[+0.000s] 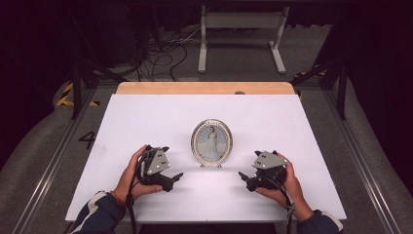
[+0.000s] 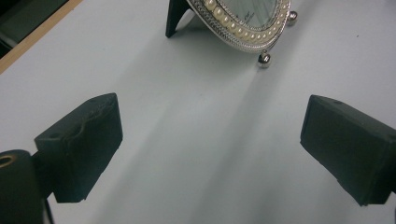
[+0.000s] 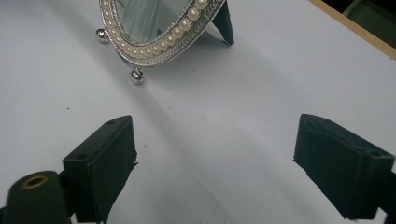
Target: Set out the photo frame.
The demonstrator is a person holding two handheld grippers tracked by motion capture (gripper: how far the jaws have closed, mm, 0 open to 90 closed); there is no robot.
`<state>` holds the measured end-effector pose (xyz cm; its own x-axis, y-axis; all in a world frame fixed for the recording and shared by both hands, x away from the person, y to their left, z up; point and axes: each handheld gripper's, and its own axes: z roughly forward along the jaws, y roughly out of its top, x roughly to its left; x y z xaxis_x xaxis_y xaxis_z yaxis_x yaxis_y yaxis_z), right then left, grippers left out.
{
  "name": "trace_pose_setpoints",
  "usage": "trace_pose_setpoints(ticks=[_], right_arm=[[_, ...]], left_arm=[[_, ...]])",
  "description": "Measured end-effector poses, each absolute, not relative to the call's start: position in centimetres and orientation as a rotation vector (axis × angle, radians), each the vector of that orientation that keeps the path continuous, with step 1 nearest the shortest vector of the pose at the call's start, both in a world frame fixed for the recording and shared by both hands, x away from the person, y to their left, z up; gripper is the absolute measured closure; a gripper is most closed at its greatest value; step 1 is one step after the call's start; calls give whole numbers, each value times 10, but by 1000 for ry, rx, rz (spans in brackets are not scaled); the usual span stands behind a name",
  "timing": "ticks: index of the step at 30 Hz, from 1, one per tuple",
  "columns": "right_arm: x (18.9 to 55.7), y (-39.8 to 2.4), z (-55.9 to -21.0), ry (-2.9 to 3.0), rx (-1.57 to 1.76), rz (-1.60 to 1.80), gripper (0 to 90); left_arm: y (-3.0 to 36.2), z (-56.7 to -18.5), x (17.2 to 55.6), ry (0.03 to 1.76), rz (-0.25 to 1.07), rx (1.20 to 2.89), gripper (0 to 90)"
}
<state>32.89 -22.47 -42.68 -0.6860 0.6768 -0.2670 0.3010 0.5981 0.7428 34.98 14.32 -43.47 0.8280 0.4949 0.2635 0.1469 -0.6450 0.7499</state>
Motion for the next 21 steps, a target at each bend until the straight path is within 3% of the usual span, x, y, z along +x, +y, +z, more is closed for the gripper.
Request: trace_pose_setpoints(ticks=[21], right_arm=[[319, -248, -428, 2244, 807, 922, 132]], left_arm=[[174, -438, 337, 522, 613, 2224, 64]])
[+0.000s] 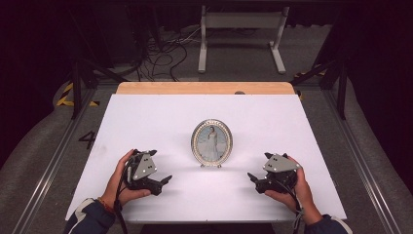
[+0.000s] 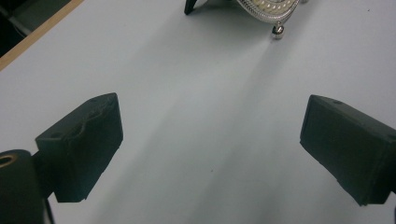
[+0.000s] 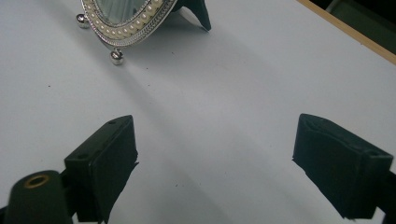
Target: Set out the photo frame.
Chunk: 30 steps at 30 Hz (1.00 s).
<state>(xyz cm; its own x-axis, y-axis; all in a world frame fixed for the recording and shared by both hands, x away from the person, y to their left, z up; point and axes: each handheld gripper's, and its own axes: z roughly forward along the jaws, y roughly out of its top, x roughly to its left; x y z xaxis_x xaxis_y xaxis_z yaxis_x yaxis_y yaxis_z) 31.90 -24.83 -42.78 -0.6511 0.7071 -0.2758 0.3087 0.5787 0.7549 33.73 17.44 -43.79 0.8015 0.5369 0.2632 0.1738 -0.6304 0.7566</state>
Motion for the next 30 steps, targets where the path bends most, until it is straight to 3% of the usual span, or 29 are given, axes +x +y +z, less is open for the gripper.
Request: trace_pose_setpoints(ticks=[30], right_arm=[[309, -283, -433, 2180, 908, 911, 134]], left_arm=[[224, -449, 336, 653, 627, 2189, 69]])
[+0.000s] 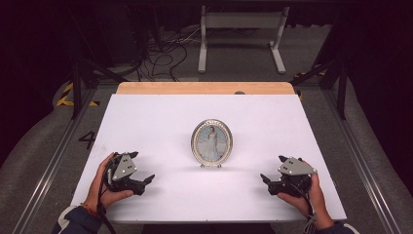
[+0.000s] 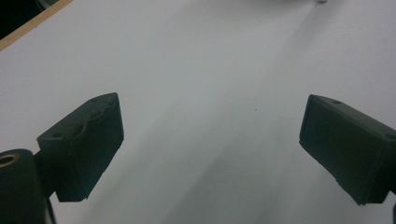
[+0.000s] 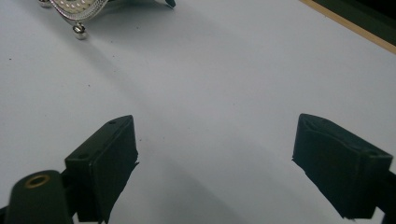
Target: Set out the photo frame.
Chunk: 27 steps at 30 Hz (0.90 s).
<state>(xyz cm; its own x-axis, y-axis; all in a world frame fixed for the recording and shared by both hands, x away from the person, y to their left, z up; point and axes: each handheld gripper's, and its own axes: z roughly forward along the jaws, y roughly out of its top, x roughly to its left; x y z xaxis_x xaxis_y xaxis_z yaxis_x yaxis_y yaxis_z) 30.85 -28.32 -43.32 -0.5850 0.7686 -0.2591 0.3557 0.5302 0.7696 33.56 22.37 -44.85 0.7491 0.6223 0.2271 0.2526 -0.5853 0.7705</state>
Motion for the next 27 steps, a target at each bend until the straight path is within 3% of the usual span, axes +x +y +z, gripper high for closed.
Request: trace_pose_setpoints(ticks=[27], right_arm=[[294, -316, -443, 2094, 1017, 945, 124]], left_arm=[[268, -456, 327, 792, 623, 2109, 66]])
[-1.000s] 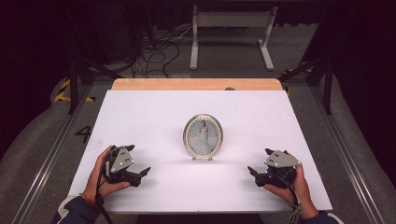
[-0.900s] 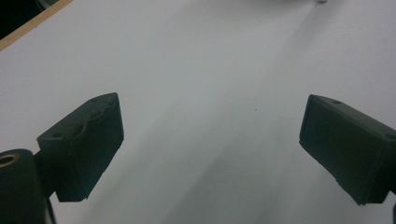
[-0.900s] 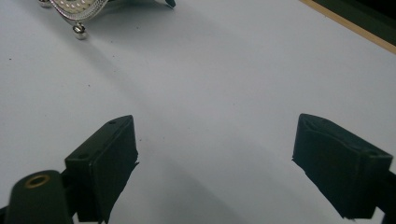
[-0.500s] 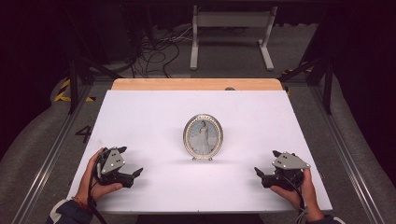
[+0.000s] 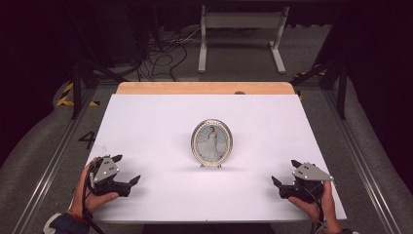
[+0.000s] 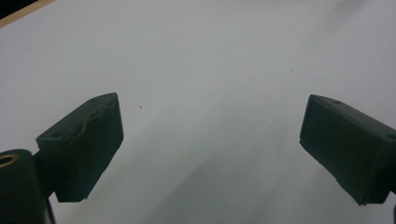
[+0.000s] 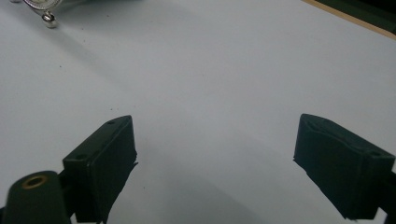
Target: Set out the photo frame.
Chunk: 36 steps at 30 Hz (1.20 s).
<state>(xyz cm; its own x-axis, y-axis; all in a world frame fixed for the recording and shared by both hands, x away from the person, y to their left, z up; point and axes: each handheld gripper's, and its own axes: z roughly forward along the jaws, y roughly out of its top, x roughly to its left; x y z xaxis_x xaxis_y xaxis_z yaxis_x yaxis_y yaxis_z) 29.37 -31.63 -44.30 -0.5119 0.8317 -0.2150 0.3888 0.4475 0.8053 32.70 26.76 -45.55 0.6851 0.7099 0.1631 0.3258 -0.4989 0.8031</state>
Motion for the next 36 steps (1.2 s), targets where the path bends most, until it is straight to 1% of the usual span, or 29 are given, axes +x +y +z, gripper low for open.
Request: trace_pose_setpoints(ticks=[4, 11, 26, 36], right_arm=[[292, -322, -444, 2057, 1051, 941, 97], [294, -324, -446, 2024, 1079, 963, 78], [292, -320, -446, 2025, 1056, 952, 79], [292, -321, -447, 2025, 1056, 944, 83]], left_arm=[[274, -455, 325, 814, 613, 2082, 66], [278, -455, 324, 831, 615, 2066, 66], [275, -457, 322, 810, 601, 2081, 65], [274, -458, 322, 825, 598, 2079, 64]])
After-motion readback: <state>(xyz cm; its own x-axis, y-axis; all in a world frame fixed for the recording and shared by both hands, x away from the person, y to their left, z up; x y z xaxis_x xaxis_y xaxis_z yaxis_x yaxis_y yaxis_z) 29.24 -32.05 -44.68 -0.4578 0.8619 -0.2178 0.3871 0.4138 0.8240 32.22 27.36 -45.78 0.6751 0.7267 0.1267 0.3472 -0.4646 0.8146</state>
